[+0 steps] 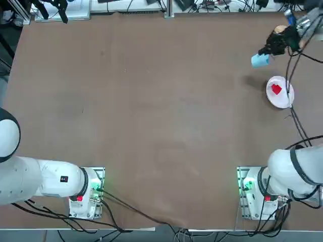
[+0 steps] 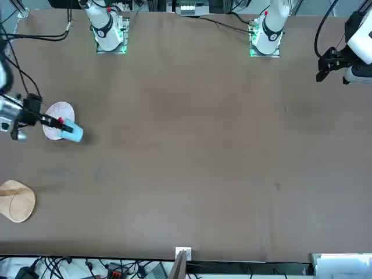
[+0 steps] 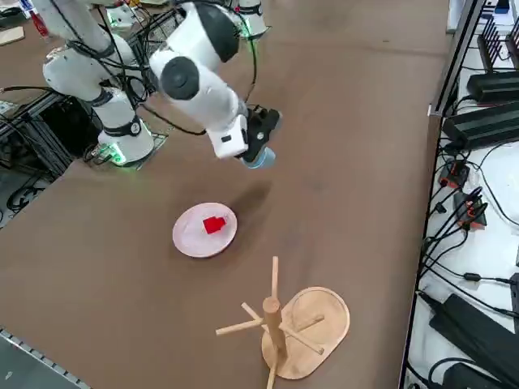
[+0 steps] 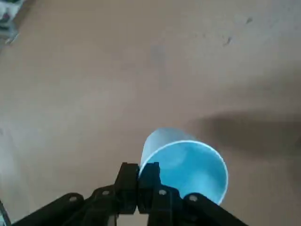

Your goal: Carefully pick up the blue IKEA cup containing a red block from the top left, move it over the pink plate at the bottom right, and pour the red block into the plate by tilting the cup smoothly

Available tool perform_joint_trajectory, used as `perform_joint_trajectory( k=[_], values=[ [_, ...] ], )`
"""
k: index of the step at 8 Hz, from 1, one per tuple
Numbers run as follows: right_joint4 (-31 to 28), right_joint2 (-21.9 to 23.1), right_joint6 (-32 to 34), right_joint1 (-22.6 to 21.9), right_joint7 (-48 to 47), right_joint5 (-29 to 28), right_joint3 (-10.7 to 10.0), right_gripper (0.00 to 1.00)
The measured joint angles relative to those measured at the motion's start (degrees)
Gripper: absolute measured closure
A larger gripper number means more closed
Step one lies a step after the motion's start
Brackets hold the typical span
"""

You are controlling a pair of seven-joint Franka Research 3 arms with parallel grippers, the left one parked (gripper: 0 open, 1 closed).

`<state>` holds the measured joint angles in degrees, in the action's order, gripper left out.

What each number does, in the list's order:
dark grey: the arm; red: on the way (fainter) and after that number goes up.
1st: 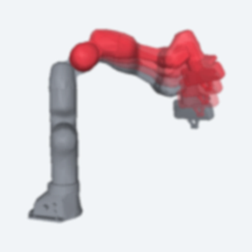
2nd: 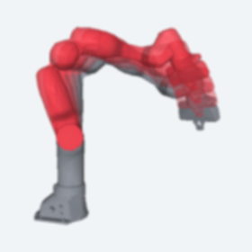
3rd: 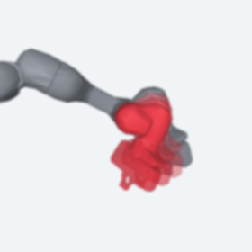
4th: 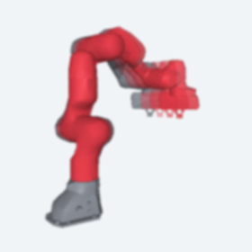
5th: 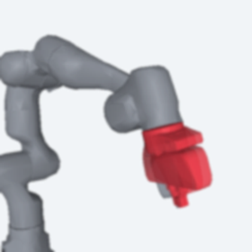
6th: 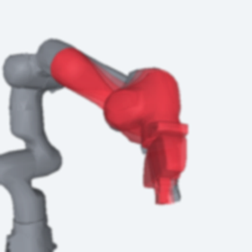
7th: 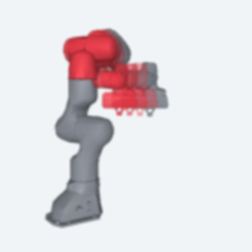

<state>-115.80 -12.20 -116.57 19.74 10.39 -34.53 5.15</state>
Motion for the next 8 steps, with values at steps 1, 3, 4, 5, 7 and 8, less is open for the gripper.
perform_joint_trajectory(
  k=[1,3,4,5,7,8],
  values=[
    [-0.1,0.0,-2.3,-3.1,-7.6,1.4,0.0,0.97],
    [-0.2,0.0,-5.3,-8.1,-21.9,6.8,0.0,0.97],
    [-0.2,-0.1,-6.8,-10.6,-30.1,11.2,0.1,0.97],
    [-0.2,-0.4,-8.2,-13.1,-36.3,13.4,0.1,0.97],
    [0.3,-1.4,-10.2,-17.7,-45.4,16.2,0.1,0.97],
    [1.0,-2.4,-10.9,-19.9,-49.7,18.1,0.1,0.97]
  ],
)
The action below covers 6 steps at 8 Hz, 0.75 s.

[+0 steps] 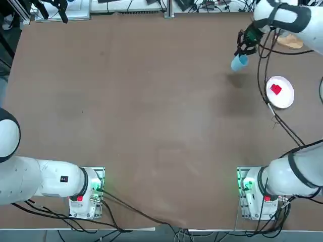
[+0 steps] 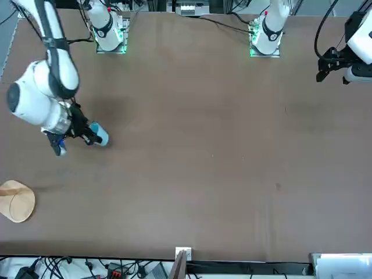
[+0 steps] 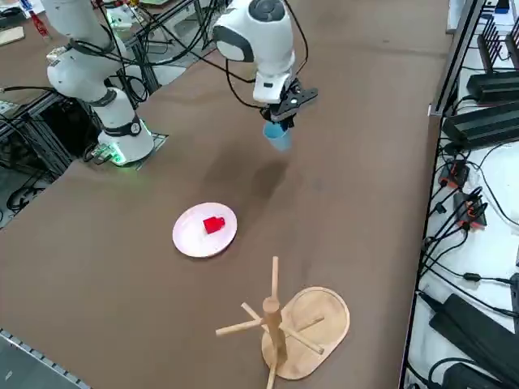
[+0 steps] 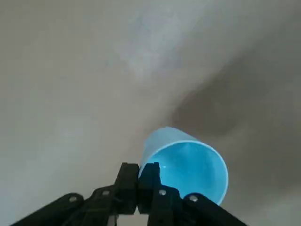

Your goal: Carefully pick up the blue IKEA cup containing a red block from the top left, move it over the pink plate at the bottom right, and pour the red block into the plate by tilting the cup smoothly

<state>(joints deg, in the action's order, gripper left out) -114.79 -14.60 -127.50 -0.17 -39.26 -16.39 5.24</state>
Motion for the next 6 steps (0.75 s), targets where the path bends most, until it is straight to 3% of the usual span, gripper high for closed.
perform_joint_trajectory(
  k=[3,6],
  values=[
    [4.1,-5.4,-0.7,-5.5,-11.9,7.0,0.0,0.97],
    [6.7,-11.1,-1.1,-7.0,-16.5,9.6,-0.1,0.97]
  ],
)
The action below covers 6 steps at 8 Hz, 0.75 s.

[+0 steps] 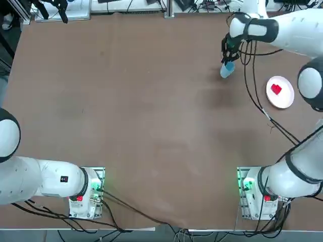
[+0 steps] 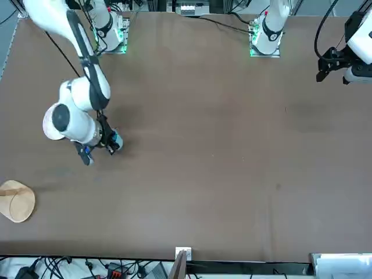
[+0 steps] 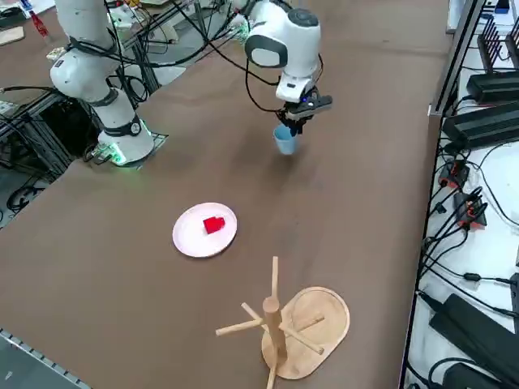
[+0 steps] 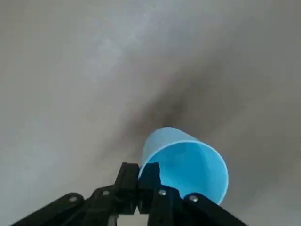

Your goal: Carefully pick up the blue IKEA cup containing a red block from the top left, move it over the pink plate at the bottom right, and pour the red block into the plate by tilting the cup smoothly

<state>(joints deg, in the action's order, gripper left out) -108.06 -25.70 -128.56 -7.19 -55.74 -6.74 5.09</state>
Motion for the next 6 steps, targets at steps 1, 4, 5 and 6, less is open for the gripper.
perform_joint_trajectory(
  k=[1,4,5,6],
  values=[
    [1.1,-1.2,0.0,0.0,-1.0,0.1,-0.2,0.97],
    [5.2,-3.9,4.3,0.0,-6.1,2.4,-0.4,0.97],
    [5.9,-4.4,4.7,0.0,-6.8,2.8,-0.4,0.97],
    [6.4,-4.8,4.7,0.0,-6.8,3.0,-0.4,0.95]
  ],
)
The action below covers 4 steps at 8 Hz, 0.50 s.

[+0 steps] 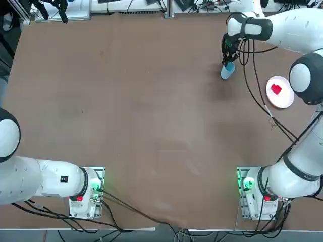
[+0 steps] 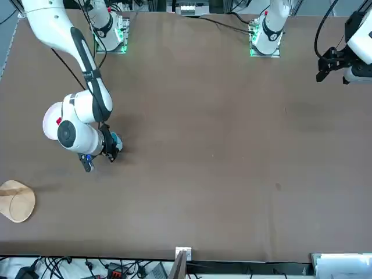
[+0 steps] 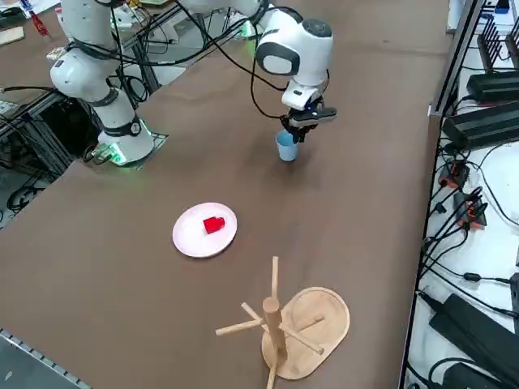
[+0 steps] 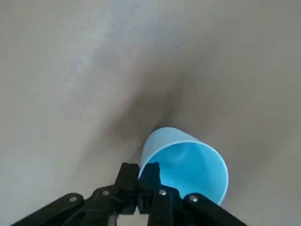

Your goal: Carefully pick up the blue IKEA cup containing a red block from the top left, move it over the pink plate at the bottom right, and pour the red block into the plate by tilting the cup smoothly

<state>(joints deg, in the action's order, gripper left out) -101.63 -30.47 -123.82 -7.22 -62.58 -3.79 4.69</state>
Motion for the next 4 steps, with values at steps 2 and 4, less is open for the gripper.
perform_joint_trajectory(
  k=[2,4],
  values=[
    [1.3,-0.1,0.2,0.0,0.0,0.1,0.0,0.88],
    [2.3,-0.1,0.9,0.0,0.0,0.2,0.0,0.63]
  ],
)
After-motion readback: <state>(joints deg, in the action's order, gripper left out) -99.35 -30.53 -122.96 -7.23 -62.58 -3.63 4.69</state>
